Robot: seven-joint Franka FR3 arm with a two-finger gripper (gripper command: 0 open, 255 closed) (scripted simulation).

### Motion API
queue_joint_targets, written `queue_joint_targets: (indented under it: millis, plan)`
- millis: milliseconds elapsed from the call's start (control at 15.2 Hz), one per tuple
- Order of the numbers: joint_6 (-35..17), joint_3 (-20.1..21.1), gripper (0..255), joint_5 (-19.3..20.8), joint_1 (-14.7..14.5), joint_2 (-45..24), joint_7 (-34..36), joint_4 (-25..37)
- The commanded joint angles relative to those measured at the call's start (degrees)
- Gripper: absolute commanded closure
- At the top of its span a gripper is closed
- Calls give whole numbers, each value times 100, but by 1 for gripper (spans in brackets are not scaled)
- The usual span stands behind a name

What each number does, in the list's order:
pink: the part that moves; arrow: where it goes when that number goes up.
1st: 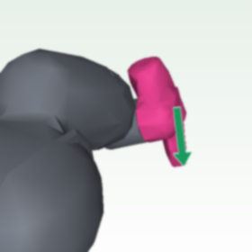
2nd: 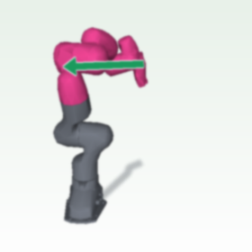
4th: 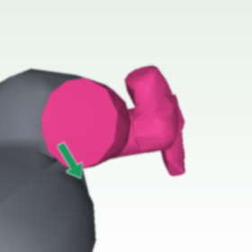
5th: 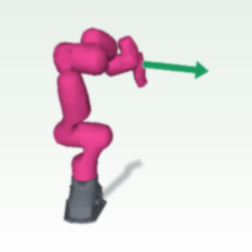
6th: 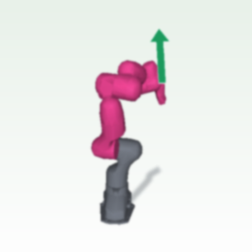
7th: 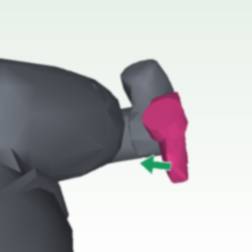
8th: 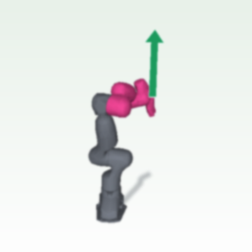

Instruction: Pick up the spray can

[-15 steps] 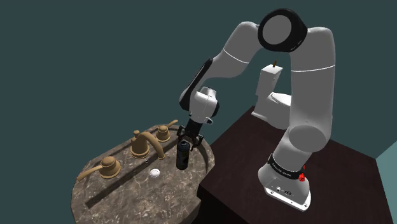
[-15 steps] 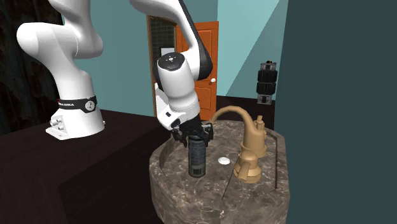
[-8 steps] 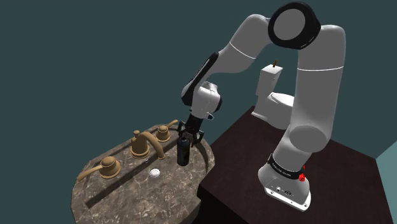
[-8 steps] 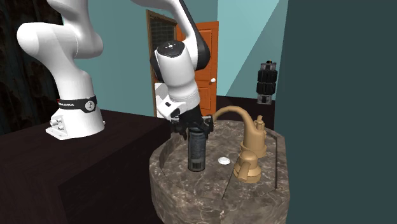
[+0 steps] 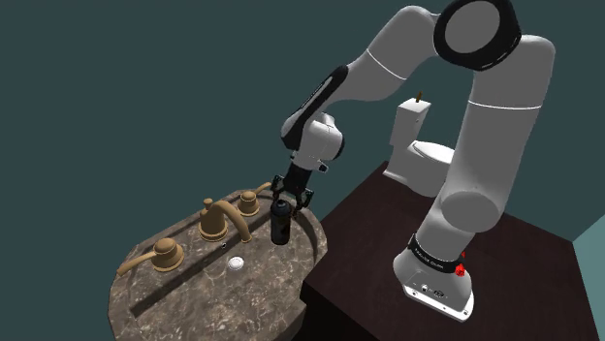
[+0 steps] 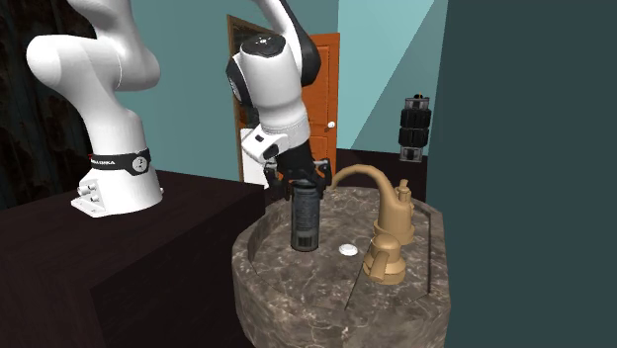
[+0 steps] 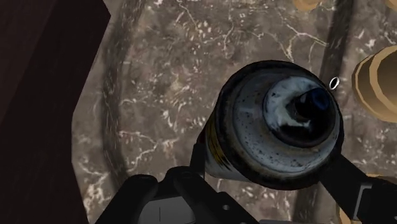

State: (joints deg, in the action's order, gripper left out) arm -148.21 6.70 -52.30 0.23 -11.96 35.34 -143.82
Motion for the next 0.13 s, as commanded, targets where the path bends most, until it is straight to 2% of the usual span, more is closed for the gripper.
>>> queue_joint_targets:
  millis: [0,66]
  plan:
    - [57,-19,255,78,-5,83,85,-11]
    - [57,-19,255,78,-5,83,85,-11]
